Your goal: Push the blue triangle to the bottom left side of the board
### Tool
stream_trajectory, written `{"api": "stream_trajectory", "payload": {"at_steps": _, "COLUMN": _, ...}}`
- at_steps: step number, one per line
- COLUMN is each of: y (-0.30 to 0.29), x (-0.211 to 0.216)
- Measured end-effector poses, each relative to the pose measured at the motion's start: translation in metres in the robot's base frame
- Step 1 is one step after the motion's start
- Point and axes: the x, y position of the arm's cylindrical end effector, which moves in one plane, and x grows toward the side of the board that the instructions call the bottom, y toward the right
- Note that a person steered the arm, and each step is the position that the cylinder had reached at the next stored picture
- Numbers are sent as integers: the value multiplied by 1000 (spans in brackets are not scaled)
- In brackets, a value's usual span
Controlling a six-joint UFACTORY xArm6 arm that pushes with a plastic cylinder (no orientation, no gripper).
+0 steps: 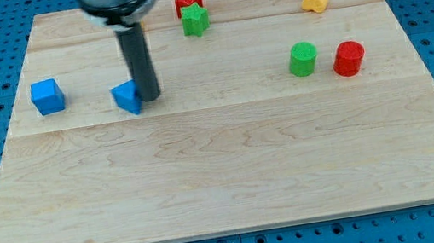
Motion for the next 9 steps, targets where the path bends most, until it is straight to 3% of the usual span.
{"api": "stream_trajectory", "payload": {"at_steps": 2, "y": -46, "x": -36}}
{"api": "stream_trajectory", "payload": {"at_steps": 5, "y": -65, "x": 27}}
{"api": "stream_trajectory", "payload": {"at_steps": 7, "y": -135, "x": 15}}
{"api": "stream_trajectory", "payload": {"at_steps": 9, "y": -114, "x": 52}}
